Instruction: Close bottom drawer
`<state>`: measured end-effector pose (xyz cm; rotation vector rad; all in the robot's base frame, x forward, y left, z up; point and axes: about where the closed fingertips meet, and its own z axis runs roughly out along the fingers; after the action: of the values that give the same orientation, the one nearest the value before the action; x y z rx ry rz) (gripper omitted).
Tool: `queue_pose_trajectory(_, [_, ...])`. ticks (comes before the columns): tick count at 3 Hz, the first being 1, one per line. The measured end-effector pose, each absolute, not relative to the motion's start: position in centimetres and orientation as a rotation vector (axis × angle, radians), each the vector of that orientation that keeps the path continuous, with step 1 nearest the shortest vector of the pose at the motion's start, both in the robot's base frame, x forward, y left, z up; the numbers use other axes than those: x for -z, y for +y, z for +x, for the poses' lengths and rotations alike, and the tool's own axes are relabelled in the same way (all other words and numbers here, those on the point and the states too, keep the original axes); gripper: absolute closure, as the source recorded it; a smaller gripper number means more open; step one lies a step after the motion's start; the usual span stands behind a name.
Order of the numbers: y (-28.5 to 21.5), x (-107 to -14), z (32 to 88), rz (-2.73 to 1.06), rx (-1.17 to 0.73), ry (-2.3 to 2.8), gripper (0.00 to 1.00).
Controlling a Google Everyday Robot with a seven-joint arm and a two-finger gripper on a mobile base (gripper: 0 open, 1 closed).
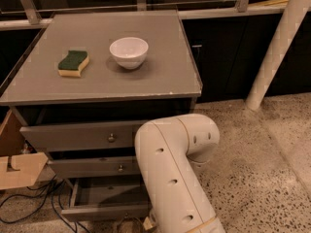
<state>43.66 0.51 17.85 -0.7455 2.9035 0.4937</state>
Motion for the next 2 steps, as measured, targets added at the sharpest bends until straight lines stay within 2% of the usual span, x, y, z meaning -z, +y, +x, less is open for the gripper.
queue_pose_trajectory(1, [0.7, -17.9, 44.0, -0.745, -0.505, 2.888, 0.80])
queue_pose_trajectory(2, [1.3, -18.0, 45.3, -0.743, -0.546, 2.830, 1.00])
